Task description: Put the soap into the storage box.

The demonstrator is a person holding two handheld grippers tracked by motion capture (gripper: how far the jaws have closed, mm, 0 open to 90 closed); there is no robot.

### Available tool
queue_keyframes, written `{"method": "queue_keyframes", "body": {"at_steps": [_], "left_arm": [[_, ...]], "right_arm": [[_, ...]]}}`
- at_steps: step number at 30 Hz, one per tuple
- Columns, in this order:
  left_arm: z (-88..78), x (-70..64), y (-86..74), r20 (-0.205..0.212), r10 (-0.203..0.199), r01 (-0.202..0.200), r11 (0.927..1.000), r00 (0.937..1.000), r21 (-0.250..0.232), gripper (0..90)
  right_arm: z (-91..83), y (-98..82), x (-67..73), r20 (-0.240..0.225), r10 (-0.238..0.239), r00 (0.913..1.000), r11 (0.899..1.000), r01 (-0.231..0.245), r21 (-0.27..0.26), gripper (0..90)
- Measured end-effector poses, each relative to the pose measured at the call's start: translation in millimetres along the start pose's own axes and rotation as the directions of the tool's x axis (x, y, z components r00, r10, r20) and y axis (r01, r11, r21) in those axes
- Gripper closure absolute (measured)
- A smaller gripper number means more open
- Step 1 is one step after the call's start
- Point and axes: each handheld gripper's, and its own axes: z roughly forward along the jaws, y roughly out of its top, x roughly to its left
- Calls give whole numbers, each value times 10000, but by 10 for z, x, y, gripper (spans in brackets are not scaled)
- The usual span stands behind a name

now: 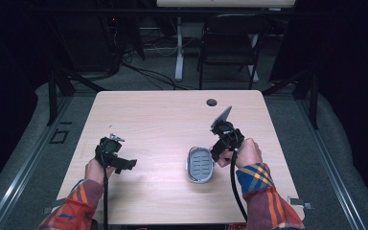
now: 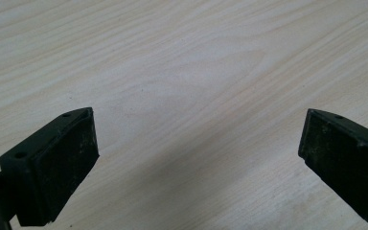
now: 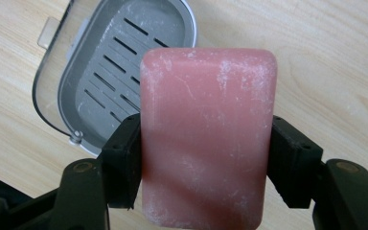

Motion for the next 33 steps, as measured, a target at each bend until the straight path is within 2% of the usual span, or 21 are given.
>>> {"method": "queue_keyframes", "body": {"at_steps": [3,5,10,21,26,30,32,33], "left_arm": [[-4,-11,3,-60,77,-77,10000,10000,34,0],[-8,-10,1,-78,106,-106,9999,9999,9,0],[-9,0,-3,-62,108,-108,9999,9999,29,0],[-31,-16,-4,-122,220,-221,9998,9997,-29,0],[-21,-23,2,-89,295,-295,9996,9995,6,0],[-7,-37,9,-42,368,-368,9993,9993,53,0],[-9,-37,9,-24,387,-387,9992,9992,59,0],[-12,-38,8,-56,389,-389,9992,9992,38,0]], "right_arm": [[1,39,61,-100,12,9999,9999,-14,-130,371],[-2,62,66,-246,-193,9995,9998,193,30,371],[38,88,97,-285,-45,9996,10000,45,10,371],[90,154,158,-212,-233,9995,9995,238,221,371],[139,189,227,-263,-294,9992,9991,302,311,371],[212,233,259,-71,-296,9995,9985,299,467,370],[232,235,273,-55,-185,9998,9992,187,363,370],[234,246,276,-12,-273,9996,9982,274,539,370]]}}
